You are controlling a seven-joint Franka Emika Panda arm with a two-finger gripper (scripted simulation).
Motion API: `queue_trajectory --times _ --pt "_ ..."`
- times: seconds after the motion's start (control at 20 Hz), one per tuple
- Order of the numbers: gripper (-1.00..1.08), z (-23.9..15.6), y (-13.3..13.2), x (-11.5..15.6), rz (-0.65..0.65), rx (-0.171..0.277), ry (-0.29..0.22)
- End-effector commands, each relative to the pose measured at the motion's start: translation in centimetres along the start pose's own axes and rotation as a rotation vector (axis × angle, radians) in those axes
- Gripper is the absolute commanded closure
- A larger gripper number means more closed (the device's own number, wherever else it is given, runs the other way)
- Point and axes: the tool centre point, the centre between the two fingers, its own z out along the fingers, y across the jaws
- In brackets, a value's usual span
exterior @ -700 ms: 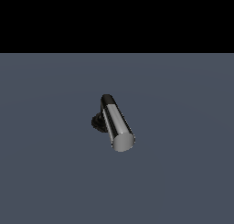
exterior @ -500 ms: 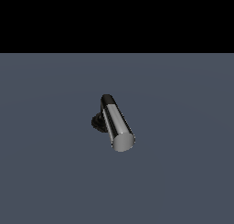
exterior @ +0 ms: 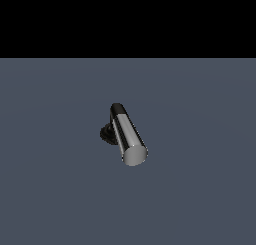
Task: Turn on the faucet by rotating a designated handle.
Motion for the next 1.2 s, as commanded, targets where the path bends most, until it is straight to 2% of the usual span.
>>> queue_trajectory --times 0.0,1.15 --pt "1.08 1.5 -0.1 0.2 -0.014 0.000 -0.002" --pt "1.08 20.5 -1.5 2.2 -0.194 0.002 -0.019"
